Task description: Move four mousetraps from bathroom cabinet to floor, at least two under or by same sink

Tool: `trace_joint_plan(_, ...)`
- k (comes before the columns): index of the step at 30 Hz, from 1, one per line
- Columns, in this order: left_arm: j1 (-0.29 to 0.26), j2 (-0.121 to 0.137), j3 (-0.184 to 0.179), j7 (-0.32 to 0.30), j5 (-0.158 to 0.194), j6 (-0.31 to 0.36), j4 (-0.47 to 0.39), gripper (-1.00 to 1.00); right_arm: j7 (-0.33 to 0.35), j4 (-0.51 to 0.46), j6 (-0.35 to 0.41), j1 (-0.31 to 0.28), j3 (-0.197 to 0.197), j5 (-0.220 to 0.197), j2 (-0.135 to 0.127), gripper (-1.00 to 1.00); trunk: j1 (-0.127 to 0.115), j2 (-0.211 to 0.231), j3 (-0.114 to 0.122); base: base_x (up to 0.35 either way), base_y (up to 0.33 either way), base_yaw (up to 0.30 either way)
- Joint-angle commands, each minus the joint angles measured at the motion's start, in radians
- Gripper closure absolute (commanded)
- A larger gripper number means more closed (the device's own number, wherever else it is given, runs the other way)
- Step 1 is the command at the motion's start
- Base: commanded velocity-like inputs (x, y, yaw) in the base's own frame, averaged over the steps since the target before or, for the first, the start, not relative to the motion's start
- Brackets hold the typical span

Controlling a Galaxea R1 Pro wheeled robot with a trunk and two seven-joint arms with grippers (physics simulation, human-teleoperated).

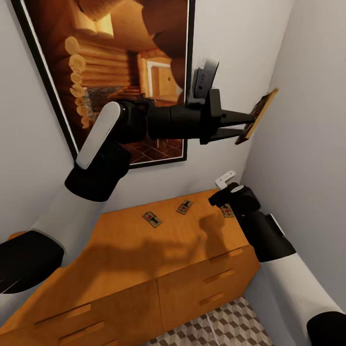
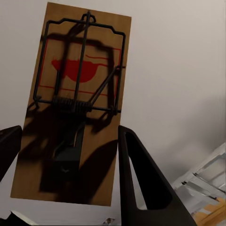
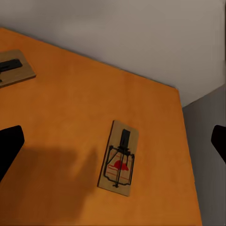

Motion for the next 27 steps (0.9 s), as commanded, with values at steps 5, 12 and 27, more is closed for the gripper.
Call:
trace_joint_plan(5,0.012,0.001,-0.028,0.009,0.007,0.001,0.0,1.0,0.018,-0.007,0.0,0.015,0.008,0.023,-0.007,-1.0,0.0,-0.001,-0.001,0.0,0.0,0.0)
trace_joint_plan(12,0.027,0.0,-0.068,0.009,-0.014,0.001,0.0,1.0,0.042,-0.022,0.0,0.02,0.047,0.024,0.001,-1.0,0.0,-0.001,-0.001,0.0,0.0,0.0)
trace_joint_plan(27,0.028,-0.001,-0.076,0.009,-0.017,0.001,-0.002,1.0,0.047,0.212,0.02,0.004,-0.29,0.015,0.122,-1.0,0.0,-0.001,-0.001,0.0,0.0,0.0)
